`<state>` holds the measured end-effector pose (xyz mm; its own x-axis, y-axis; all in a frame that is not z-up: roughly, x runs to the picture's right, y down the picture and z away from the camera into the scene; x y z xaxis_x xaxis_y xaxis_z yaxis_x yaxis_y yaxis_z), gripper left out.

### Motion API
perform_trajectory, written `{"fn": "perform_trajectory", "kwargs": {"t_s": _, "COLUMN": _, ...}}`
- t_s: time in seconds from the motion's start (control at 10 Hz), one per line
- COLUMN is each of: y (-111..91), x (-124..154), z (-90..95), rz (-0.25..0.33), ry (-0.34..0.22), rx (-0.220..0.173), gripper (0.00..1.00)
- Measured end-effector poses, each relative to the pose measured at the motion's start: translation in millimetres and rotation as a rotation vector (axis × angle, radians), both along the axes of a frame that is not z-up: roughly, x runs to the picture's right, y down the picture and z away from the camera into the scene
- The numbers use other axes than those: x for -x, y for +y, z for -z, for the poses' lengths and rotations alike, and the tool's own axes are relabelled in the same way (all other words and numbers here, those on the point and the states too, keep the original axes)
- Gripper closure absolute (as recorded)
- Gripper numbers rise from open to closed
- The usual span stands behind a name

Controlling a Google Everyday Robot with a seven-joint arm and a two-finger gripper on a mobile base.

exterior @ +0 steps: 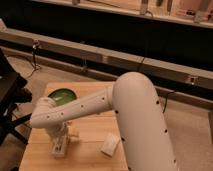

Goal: Place the bottle in the ceramic bowl

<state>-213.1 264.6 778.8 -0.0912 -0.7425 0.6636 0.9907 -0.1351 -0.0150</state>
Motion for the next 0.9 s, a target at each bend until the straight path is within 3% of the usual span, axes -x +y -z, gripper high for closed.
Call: {"fn": "perform_trajectory", "kwargs": {"t_s": 0.9, "y": 4.6, "x": -9.4, "z": -4.8, "rz": -0.010, "ry": 0.001, "rx": 0.001, "gripper": 0.20}}
